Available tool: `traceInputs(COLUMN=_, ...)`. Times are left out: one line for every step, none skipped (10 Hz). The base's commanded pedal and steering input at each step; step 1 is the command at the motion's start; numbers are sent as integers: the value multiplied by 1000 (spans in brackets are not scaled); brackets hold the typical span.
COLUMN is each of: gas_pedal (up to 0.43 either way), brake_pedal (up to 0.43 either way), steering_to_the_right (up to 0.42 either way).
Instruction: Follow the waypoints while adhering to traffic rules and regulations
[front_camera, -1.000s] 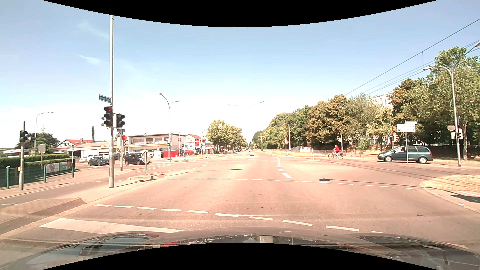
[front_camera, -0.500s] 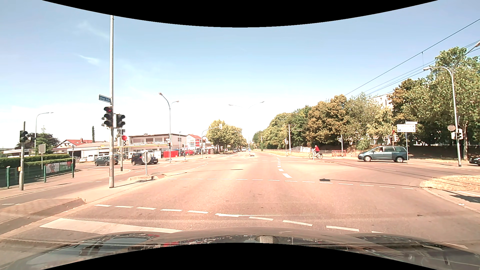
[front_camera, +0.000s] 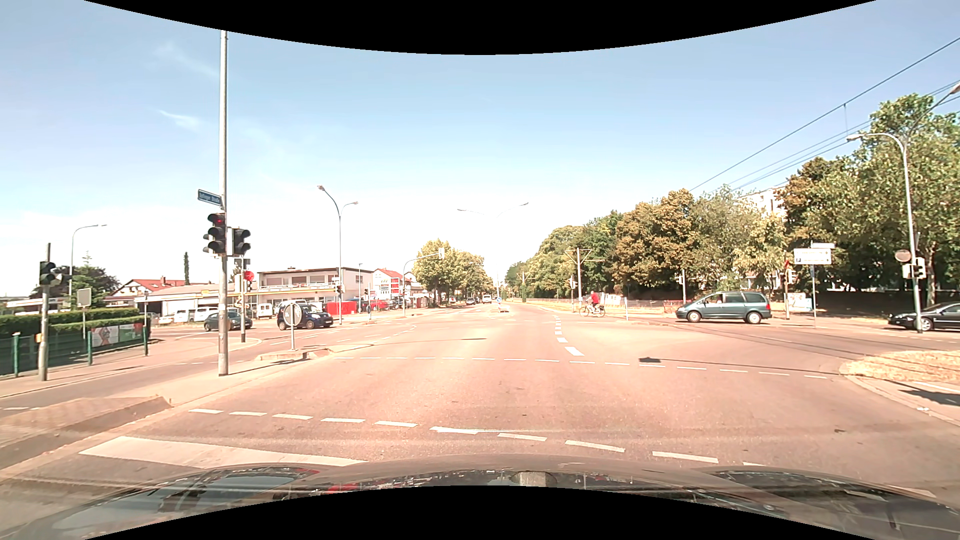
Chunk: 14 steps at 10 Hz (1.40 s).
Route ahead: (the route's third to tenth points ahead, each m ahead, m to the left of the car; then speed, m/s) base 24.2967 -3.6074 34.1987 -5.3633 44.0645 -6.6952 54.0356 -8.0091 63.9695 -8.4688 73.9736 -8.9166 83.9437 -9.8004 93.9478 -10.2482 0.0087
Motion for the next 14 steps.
traceInputs(gas_pedal=0, brake_pedal=232, steering_to_the_right=8)
traceInputs(gas_pedal=0, brake_pedal=232, steering_to_the_right=8)
traceInputs(gas_pedal=0, brake_pedal=232, steering_to_the_right=8)
traceInputs(gas_pedal=0, brake_pedal=232, steering_to_the_right=8)
traceInputs(gas_pedal=0, brake_pedal=232, steering_to_the_right=8)
traceInputs(gas_pedal=0, brake_pedal=232, steering_to_the_right=8)
traceInputs(gas_pedal=0, brake_pedal=232, steering_to_the_right=8)
traceInputs(gas_pedal=0, brake_pedal=238, steering_to_the_right=8)
traceInputs(gas_pedal=0, brake_pedal=238, steering_to_the_right=8)
traceInputs(gas_pedal=0, brake_pedal=232, steering_to_the_right=8)
traceInputs(gas_pedal=0, brake_pedal=232, steering_to_the_right=8)
traceInputs(gas_pedal=0, brake_pedal=232, steering_to_the_right=8)
traceInputs(gas_pedal=0, brake_pedal=232, steering_to_the_right=8)
traceInputs(gas_pedal=0, brake_pedal=232, steering_to_the_right=8)
